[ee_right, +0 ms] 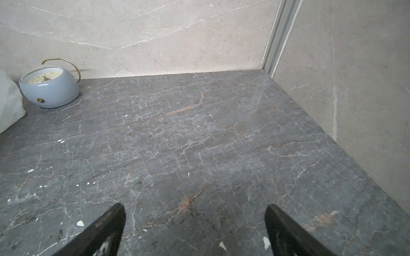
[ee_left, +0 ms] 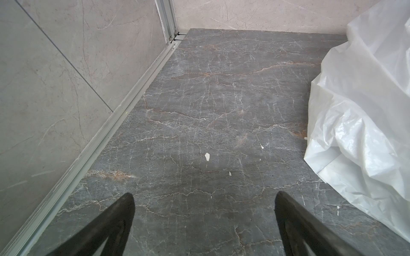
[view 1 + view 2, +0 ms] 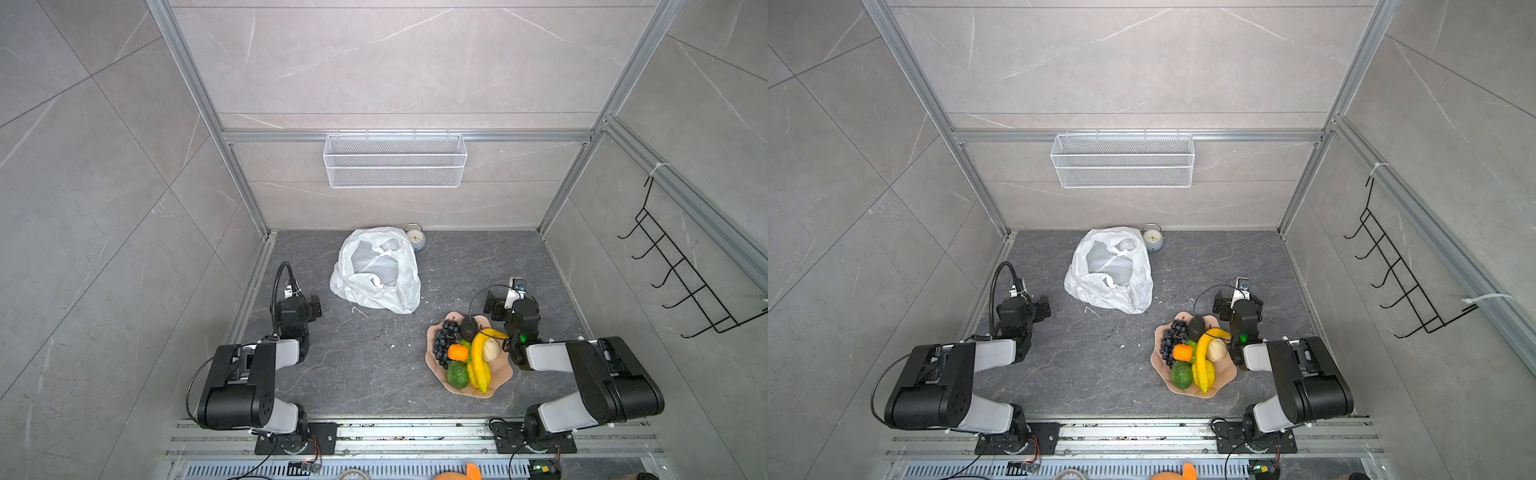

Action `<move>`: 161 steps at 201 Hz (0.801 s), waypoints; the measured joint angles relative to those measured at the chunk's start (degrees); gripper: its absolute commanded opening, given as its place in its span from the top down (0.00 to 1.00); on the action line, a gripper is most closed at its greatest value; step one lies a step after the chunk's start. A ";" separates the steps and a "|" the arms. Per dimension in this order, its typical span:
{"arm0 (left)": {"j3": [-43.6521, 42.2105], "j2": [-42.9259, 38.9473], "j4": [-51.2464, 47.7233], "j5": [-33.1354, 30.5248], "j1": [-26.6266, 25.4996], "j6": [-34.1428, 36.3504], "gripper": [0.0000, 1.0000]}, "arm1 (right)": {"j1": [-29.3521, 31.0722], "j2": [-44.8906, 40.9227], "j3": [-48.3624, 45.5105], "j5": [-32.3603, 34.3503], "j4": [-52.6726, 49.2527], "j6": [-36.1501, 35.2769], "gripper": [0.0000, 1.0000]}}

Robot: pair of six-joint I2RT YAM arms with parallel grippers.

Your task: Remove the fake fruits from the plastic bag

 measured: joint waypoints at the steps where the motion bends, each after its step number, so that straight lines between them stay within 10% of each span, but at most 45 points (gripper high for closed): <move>1: 0.00 0.00 0.00 0.00 0.00 0.00 0.00 | 0.00 0.00 0.00 0.00 0.00 0.00 0.00; 161: -0.98 1.90 3.06 9.70 2.29 0.09 0.00 | 0.00 0.00 0.00 0.24 -0.37 -0.15 0.00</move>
